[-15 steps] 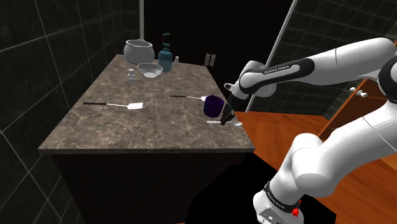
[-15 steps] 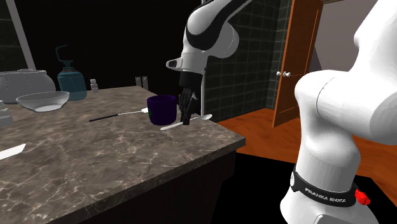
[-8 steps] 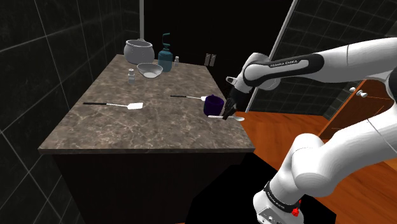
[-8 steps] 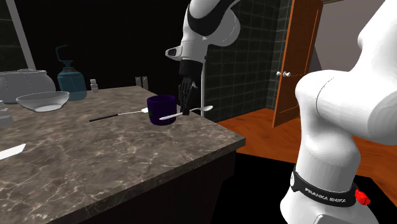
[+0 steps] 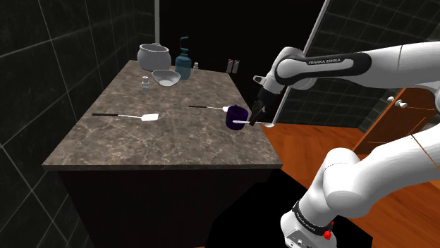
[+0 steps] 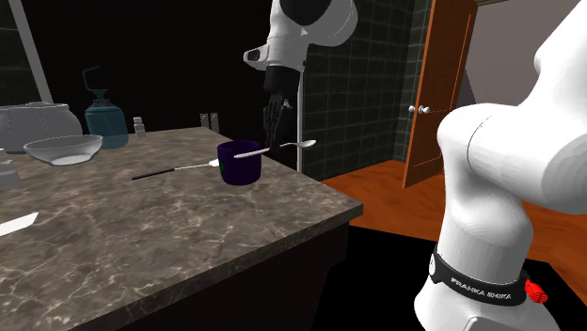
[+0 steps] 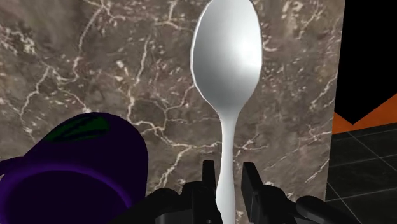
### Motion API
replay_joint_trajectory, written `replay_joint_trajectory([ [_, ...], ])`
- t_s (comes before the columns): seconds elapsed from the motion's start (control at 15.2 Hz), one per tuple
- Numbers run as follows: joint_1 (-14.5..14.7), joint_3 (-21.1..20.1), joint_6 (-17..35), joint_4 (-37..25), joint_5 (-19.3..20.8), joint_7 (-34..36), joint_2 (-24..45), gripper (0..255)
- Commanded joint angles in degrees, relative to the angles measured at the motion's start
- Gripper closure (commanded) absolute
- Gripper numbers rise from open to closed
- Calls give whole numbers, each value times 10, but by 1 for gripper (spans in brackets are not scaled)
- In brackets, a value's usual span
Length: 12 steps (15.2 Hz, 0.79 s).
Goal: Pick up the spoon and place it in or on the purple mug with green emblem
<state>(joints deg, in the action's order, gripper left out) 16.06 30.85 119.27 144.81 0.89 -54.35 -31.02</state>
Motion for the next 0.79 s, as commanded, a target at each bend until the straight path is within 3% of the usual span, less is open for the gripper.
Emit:
replay_joint_trajectory([
  [0.0, -1, -4, -16, -11, 0, 4, -5, 255],
  [0.73, -1, -23, -100, -78, 0, 24, -24, 255],
])
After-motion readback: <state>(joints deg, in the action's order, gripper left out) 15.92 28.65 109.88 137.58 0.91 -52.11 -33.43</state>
